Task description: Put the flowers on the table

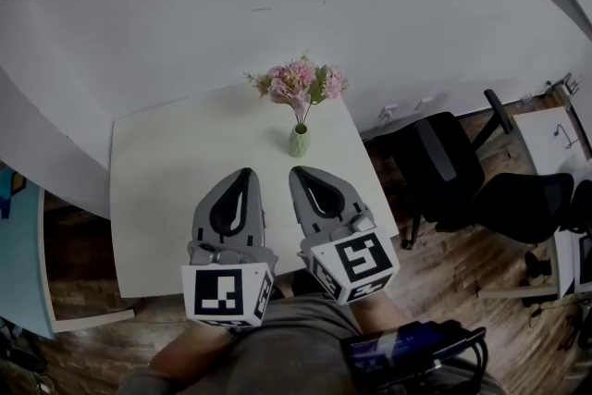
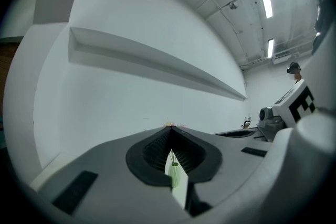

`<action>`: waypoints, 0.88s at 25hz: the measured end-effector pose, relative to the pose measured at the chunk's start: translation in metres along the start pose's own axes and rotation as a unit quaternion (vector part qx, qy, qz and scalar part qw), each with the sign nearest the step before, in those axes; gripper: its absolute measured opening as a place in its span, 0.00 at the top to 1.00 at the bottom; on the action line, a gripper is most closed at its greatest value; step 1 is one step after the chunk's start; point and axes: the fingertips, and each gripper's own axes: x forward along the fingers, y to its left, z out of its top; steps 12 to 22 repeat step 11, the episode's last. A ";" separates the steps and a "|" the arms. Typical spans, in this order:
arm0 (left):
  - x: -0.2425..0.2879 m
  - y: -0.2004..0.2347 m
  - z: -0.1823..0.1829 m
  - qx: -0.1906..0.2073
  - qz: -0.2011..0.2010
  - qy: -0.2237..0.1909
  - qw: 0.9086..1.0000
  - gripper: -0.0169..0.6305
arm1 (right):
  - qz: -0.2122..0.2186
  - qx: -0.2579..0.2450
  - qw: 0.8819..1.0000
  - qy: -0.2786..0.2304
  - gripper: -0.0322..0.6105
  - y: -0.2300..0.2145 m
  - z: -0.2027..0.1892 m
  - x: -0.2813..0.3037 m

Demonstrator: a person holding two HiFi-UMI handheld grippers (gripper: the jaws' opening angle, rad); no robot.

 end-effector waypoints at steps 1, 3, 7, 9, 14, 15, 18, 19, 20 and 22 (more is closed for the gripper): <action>0.001 0.000 0.001 0.000 0.000 -0.001 1.000 0.96 | 0.000 -0.001 1.000 0.000 0.94 0.000 0.000 0.001; 0.002 0.001 0.002 0.000 -0.001 -0.004 1.000 0.96 | 0.001 -0.002 1.000 -0.003 0.94 -0.001 0.002 0.002; 0.003 0.001 0.001 0.001 -0.002 -0.004 1.000 0.96 | -0.002 -0.002 1.000 -0.005 0.94 -0.002 0.002 0.002; 0.005 0.002 0.001 0.001 -0.002 -0.007 1.000 0.96 | -0.003 -0.003 1.000 -0.006 0.94 -0.004 0.002 0.004; 0.007 0.002 0.001 0.001 -0.002 -0.009 1.000 0.96 | -0.003 -0.003 1.000 -0.007 0.94 -0.006 0.001 0.006; 0.007 0.002 0.001 0.001 -0.002 -0.009 1.000 0.96 | -0.003 -0.003 1.000 -0.007 0.94 -0.006 0.001 0.006; 0.007 0.002 0.001 0.001 -0.002 -0.009 1.000 0.96 | -0.003 -0.003 1.000 -0.007 0.94 -0.006 0.001 0.006; 0.007 0.002 0.001 0.001 -0.002 -0.009 1.000 0.96 | -0.003 -0.003 1.000 -0.007 0.94 -0.006 0.001 0.006; 0.007 0.002 0.001 0.001 -0.002 -0.009 1.000 0.96 | -0.003 -0.003 1.000 -0.007 0.94 -0.006 0.001 0.006; 0.007 0.002 0.001 0.001 -0.002 -0.009 1.000 0.96 | -0.003 -0.003 1.000 -0.007 0.94 -0.006 0.001 0.006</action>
